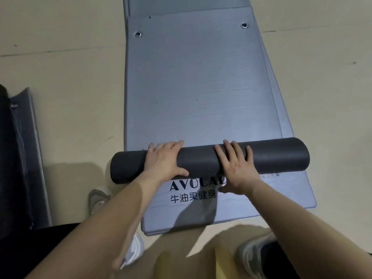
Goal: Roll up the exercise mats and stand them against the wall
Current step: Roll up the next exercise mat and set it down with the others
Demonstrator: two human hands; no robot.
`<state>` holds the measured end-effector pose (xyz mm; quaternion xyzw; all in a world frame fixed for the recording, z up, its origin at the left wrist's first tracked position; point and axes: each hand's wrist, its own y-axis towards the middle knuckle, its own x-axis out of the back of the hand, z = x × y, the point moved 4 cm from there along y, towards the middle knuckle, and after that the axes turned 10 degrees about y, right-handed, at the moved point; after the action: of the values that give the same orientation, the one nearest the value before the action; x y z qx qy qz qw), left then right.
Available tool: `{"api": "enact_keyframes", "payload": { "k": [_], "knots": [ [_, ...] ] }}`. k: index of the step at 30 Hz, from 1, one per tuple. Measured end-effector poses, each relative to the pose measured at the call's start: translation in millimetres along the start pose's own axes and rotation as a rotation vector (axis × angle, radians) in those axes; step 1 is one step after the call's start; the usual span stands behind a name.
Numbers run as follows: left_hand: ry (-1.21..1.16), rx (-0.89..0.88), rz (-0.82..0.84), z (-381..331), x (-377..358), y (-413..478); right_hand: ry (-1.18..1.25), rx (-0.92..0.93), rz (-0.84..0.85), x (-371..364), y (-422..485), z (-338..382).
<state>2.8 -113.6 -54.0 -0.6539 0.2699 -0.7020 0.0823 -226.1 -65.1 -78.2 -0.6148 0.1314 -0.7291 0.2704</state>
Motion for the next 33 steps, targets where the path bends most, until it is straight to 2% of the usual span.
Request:
{"api": "enact_keyframes", "payload": {
  "k": [1,2,5,9,12,15,18,22,25,30,32,33],
  "knots": [
    [0.043,0.046,-0.174,-4.4,-1.3,-14.6,0.004,-0.001,0.01,11.1,13.6,-3.1],
    [0.077,0.053,-0.256,-10.2,-5.1,-28.1,0.021,-0.006,0.023,22.5,26.5,-4.6],
    [0.166,-0.01,-0.054,-19.2,-25.1,-32.0,0.06,-0.044,0.005,43.7,49.6,-1.4],
    [0.119,-0.028,-0.002,1.4,-16.5,17.4,-0.055,-0.057,-0.211,20.7,34.9,0.2],
    [0.045,-0.046,0.047,16.3,3.1,55.2,-0.099,-0.039,-0.185,4.9,49.4,-12.8],
    [0.0,-0.008,-0.037,21.2,10.0,68.9,-0.1,-0.042,-0.21,29.4,91.2,-21.5],
    [0.187,-0.014,-0.141,22.9,0.3,78.5,-0.099,0.015,-0.176,58.5,127.4,-30.1],
    [0.192,-0.021,-0.233,34.6,9.9,106.9,-0.063,0.048,-0.093,81.8,146.6,-34.7],
    [0.18,-0.06,-0.176,35.8,17.5,97.7,-0.06,0.038,-0.032,88.0,136.6,-26.5],
    [0.145,-0.107,0.034,19.5,-4.0,36.5,0.016,0.032,0.13,54.7,71.4,-8.5],
    [0.139,-0.122,0.096,12.2,-17.8,15.1,0.068,0.043,0.099,43.3,40.6,-8.3],
    [0.133,-0.122,0.11,10.0,-20.2,11.1,0.071,0.058,0.018,38.2,25.6,-9.1]
  ]
}}
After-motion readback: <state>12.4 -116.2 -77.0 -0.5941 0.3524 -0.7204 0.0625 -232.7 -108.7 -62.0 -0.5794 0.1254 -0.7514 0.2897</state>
